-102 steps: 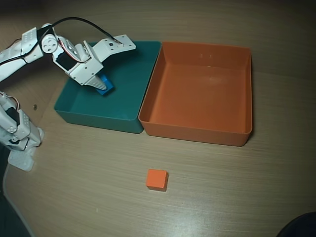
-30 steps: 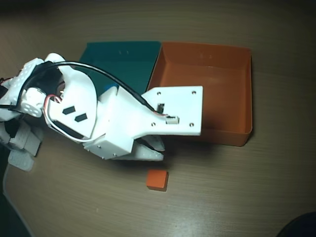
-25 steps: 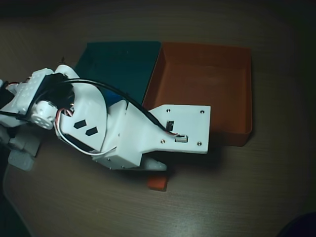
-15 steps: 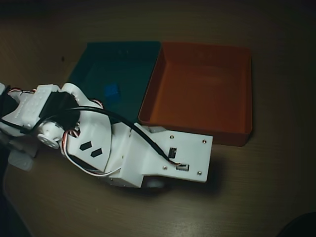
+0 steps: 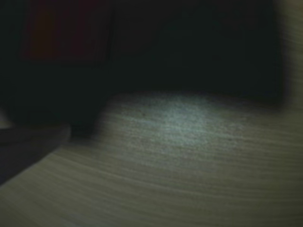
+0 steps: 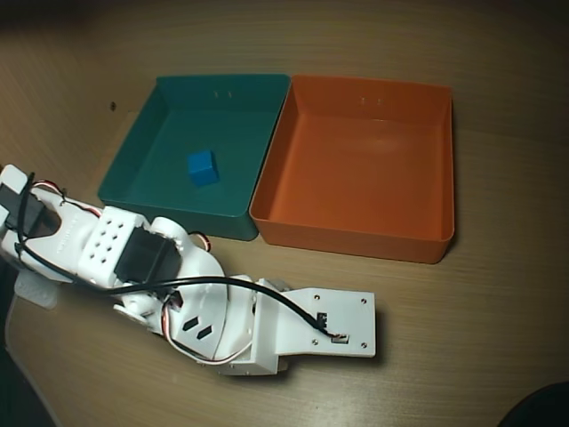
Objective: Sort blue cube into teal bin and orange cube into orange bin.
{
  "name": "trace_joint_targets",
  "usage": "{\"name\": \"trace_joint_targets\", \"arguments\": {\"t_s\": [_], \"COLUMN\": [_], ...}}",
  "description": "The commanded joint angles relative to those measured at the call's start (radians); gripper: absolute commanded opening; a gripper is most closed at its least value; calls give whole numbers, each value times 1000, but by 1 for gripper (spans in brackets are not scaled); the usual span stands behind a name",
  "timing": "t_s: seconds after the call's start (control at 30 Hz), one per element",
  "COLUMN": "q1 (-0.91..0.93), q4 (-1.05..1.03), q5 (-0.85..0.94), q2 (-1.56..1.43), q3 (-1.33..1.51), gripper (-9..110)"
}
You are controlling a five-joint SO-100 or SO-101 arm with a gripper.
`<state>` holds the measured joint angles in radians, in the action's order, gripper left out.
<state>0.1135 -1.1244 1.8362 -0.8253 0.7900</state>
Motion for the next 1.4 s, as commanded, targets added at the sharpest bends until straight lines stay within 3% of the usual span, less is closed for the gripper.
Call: {"name": "trace_joint_targets", "arguments": {"t_s": [0.0,0.3,0.63,0.97,1.37], "q1": [2,0,-2,3,14], "q4": [11,11,-2,9,-2], "q5": [3,3,2,2,0], "q2": [-8,18,37,3,-310], "q3": [-58,-58,-58,-75,-58], "gripper": [38,35,-7,-6,-6]}}
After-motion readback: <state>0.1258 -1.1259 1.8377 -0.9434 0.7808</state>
